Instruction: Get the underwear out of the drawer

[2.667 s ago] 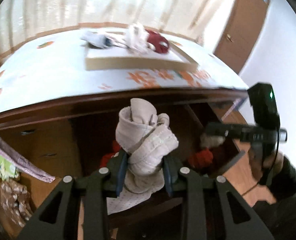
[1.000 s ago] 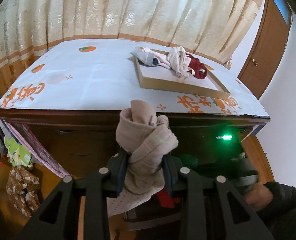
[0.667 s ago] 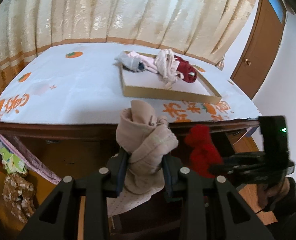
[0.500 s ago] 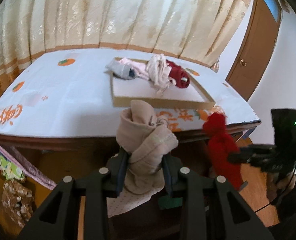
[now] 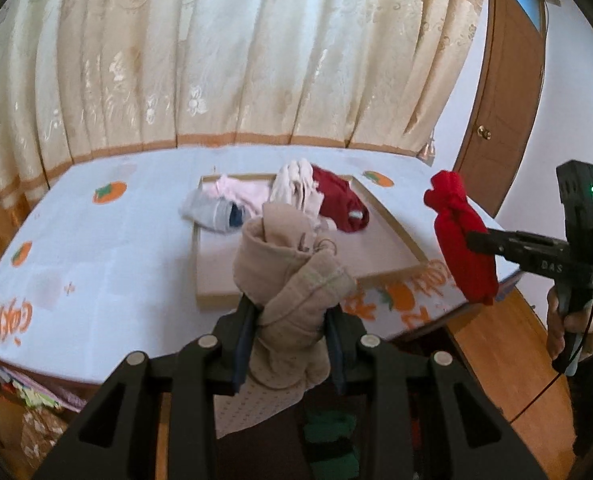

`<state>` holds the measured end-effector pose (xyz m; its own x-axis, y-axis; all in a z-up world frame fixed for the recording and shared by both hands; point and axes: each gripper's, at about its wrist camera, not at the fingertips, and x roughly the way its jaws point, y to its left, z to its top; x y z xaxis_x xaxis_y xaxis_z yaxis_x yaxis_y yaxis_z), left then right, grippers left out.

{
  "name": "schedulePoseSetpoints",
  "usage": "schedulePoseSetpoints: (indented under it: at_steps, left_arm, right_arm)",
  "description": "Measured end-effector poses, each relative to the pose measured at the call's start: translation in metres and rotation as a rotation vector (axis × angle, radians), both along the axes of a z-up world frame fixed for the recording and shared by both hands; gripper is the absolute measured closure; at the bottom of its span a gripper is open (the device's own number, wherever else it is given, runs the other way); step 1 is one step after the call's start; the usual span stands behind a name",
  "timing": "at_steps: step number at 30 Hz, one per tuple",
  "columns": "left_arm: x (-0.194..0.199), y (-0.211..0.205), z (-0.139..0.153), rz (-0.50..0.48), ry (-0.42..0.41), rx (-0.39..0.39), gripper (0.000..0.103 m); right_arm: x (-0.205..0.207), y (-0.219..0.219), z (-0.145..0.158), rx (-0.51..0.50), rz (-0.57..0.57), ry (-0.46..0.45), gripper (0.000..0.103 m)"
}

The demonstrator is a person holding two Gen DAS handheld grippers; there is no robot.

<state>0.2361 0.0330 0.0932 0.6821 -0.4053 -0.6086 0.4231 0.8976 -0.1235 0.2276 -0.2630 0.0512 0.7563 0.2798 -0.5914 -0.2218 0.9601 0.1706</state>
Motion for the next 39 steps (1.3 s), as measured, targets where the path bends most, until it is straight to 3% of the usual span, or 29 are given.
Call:
schedulePoseSetpoints:
  at_steps: [4, 6, 8, 13, 16, 20, 21, 22, 24, 27, 32, 36, 39]
  left_arm:
    - [0.021, -0.012, 0.003, 0.017, -0.034, 0.012, 0.072]
    - [0.036, -0.017, 0.003, 0.023, -0.031, 0.007, 0.072]
    - [0.044, -0.021, 0.002, 0.022, -0.036, 0.003, 0.072]
    - [0.069, -0.031, -0.013, 0.043, -0.011, 0.008, 0.072]
    - [0.073, -0.03, -0.021, 0.042, 0.028, -0.009, 0.072]
    - [0.067, -0.028, -0.024, 0.034, 0.013, 0.009, 0.072]
    - [0.065, -0.027, -0.024, 0.033, 0.014, 0.003, 0.072]
    - [0.062, -0.026, -0.024, 0.031, 0.019, -0.005, 0.072]
    - [0.053, -0.022, -0.023, 0.029, 0.026, -0.02, 0.072]
    - [0.041, -0.016, -0.022, 0.028, 0.03, -0.032, 0.072]
    - [0.018, -0.009, -0.015, 0.027, 0.012, -0.02, 0.072]
    - [0.004, -0.004, -0.011, 0.031, 0.005, -0.024, 0.072]
    - [-0.003, 0.002, -0.01, 0.039, 0.007, -0.029, 0.072]
  right_arm:
    - [0.028, -0.011, 0.009, -0.055, -0.04, -0.018, 0.071]
    - [0.043, -0.012, 0.014, -0.085, -0.056, -0.032, 0.084]
    - [0.057, -0.011, 0.018, -0.122, -0.06, -0.046, 0.085]
    - [0.091, -0.009, -0.002, -0.085, -0.032, 0.067, 0.085]
    - [0.082, -0.017, 0.001, -0.034, -0.045, 0.051, 0.085]
    - [0.035, -0.03, 0.01, 0.06, -0.014, -0.009, 0.084]
    - [0.023, -0.03, 0.005, 0.075, 0.02, 0.014, 0.075]
    - [0.014, -0.028, -0.002, 0.093, 0.053, 0.047, 0.057]
    - [-0.003, -0.022, -0.019, 0.132, 0.126, 0.108, 0.033]
    - [-0.033, -0.004, -0.045, 0.142, 0.241, 0.143, 0.032]
    - [-0.054, 0.041, -0.106, -0.028, 0.404, 0.26, 0.032]
    - [-0.054, 0.087, -0.148, -0.313, 0.567, 0.319, 0.032]
    - [-0.044, 0.11, -0.17, -0.347, 0.717, 0.382, 0.032]
